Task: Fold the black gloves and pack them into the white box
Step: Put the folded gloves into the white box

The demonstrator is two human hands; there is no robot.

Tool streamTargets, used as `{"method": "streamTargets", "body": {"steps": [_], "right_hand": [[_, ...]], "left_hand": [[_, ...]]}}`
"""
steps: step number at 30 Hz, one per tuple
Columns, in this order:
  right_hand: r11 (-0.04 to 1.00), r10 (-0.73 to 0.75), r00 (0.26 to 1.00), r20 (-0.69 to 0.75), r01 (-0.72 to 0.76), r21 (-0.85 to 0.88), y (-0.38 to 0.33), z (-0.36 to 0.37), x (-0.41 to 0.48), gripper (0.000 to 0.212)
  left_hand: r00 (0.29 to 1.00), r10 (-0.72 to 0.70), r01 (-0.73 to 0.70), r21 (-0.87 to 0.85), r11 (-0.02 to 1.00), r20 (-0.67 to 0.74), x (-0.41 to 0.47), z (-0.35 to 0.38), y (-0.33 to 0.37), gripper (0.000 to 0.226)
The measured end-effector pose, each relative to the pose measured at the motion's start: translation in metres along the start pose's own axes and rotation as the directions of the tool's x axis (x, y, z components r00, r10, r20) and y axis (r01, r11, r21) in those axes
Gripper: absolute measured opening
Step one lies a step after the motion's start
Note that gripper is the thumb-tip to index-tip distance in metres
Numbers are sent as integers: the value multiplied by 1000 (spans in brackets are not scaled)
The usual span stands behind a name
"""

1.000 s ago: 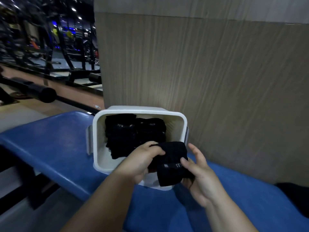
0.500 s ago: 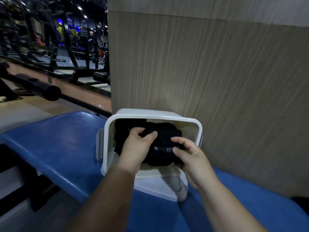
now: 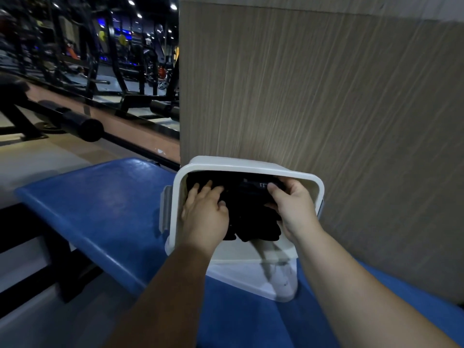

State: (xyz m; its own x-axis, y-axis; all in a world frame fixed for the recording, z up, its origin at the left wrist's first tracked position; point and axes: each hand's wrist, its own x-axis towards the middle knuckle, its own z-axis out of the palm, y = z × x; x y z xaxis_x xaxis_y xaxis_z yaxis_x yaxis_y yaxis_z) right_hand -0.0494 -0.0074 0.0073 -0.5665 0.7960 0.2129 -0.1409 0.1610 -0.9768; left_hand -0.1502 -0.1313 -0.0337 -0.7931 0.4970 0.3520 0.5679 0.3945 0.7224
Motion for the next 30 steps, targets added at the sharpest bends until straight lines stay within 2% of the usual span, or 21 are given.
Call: {"method": "streamTargets", "body": {"steps": [7,11,16,20,21,24,25,27,30], "right_hand": [[941,56,997,-53,-70,-331,-4,2,22,22],[808,42,993,-106,-97,-582,-7,4,30,29],[700,12,981,-195,-147,-699,-8,6,32,38],[635,-100,981,-168,-67,-770,-5,5,24,34],[573,-165,979,-122,-6,-819,-3,5,21,36],[273,-326,945,28,123,-954,1,7,9,42],[225,-338,940,44,126,-966,1,7,7,44],[193,-316,947,65,131,-972,-2,8,1,52],[107,-278,942,187,224,-969,-3,9,-5,67]], "left_hand": [[999,-30,30,0,1000,27,-2,1,-1,44],[999,-41,41,-3,999,20,-2,2,1,44],[999,-46,46,-20,999,-3,-2,1,5,44],[999,-13,13,9,1000,-35,-5,-1,14,42],[1000,-5,6,13,1000,-31,-5,-1,15,42],[1000,-4,5,17,1000,-22,-5,-2,16,41],[1000,-7,8,19,1000,-20,-4,-2,16,41],[1000,-13,14,22,1000,-13,-5,-2,16,42],[1000,-26,26,19,999,-1,-6,-1,17,42]]}}
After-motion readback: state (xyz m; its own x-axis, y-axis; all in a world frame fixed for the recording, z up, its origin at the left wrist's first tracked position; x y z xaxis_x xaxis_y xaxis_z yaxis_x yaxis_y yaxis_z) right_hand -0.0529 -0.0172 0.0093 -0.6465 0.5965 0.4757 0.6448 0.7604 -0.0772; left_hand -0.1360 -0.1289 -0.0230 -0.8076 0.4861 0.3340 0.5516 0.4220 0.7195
